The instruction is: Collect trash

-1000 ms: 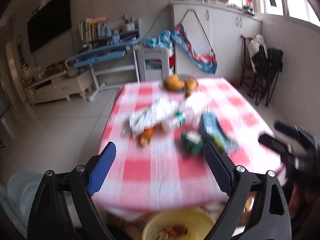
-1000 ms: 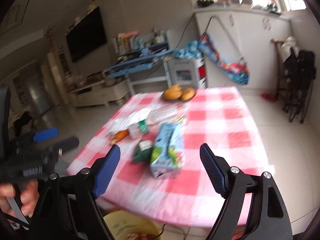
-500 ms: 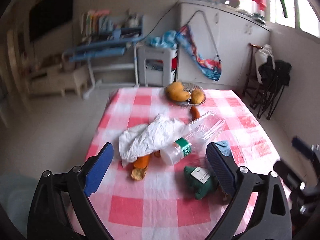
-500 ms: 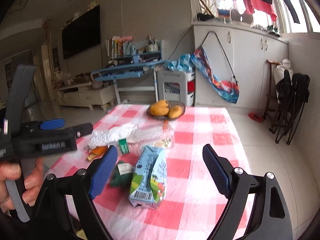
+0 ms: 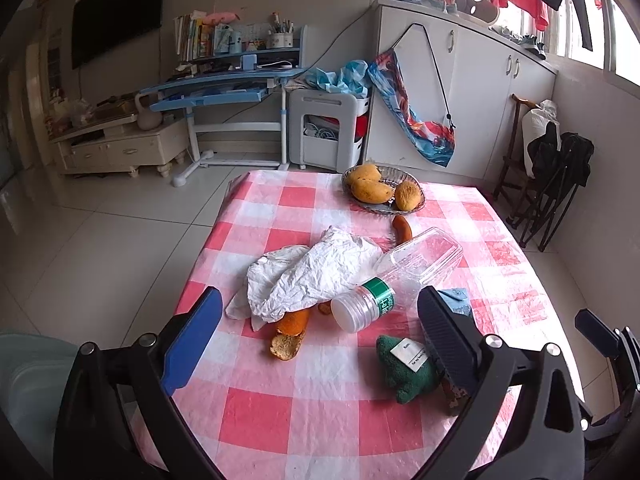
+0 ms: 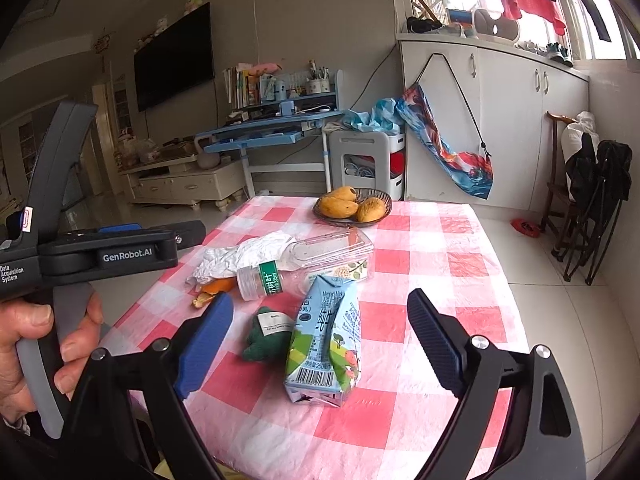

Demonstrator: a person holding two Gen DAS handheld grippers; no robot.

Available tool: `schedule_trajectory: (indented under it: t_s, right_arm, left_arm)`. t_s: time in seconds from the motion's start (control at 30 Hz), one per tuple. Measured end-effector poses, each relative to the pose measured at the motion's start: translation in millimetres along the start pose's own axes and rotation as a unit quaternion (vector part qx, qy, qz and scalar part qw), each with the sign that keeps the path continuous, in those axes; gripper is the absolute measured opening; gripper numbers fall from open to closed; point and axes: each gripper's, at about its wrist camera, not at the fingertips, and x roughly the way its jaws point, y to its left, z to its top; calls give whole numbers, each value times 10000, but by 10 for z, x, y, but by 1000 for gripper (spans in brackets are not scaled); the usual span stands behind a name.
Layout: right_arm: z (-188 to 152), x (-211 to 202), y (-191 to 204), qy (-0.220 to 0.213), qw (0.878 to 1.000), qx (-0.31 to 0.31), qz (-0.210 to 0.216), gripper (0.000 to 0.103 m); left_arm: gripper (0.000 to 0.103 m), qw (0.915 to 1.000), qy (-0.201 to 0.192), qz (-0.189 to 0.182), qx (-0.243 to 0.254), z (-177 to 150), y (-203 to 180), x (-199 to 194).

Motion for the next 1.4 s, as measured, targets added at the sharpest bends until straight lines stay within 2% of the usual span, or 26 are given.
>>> schedule_trajectory:
  t_s: [1.13,1.4]
  right_arm:
    - [-31,31,23,66,10000,-45,18,87]
    - [-59,109,10,25,9997,-3,-243,88]
  left_arm:
    - [96,9999,158,51,41,-42,-34,86]
    - [96,9998,-11,172,126,33,-51,22]
